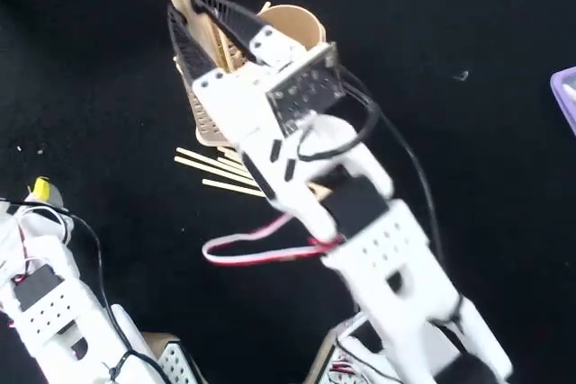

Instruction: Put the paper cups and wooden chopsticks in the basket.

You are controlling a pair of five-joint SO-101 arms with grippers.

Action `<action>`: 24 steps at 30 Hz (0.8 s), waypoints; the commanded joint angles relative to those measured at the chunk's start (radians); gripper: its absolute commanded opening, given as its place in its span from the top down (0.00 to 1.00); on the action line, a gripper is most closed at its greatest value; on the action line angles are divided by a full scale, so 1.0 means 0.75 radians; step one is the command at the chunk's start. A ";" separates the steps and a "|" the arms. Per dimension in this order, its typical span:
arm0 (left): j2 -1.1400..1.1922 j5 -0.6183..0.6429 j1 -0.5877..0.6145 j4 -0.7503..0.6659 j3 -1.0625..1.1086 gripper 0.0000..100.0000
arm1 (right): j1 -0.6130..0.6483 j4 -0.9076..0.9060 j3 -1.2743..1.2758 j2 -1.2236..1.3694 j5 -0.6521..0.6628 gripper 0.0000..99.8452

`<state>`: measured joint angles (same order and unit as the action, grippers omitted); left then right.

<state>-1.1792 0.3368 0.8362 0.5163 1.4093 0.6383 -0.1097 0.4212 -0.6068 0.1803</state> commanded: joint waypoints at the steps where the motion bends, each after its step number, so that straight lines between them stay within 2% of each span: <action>1: -0.018 -0.014 -0.026 -0.012 -0.009 0.75 | -0.018 0.237 -0.077 0.105 0.000 0.99; 5: -0.018 -0.014 -0.026 -0.012 -0.009 0.75 | -0.053 0.387 -0.114 0.255 -0.004 0.99; 13: -0.018 -0.014 -0.026 -0.012 -0.011 0.75 | -0.205 0.413 -0.255 0.539 -0.010 0.99; 19: -0.018 -0.014 -0.026 -0.012 -0.011 0.75 | -0.196 0.405 -0.232 0.619 -0.012 0.99; 24: -0.018 -0.014 -0.026 -0.012 -0.011 0.75 | -0.176 0.405 -0.130 0.639 -0.088 0.99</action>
<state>-1.1792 0.3368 0.8316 0.5163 1.4093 0.5002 0.1757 0.3184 -0.1297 0.1373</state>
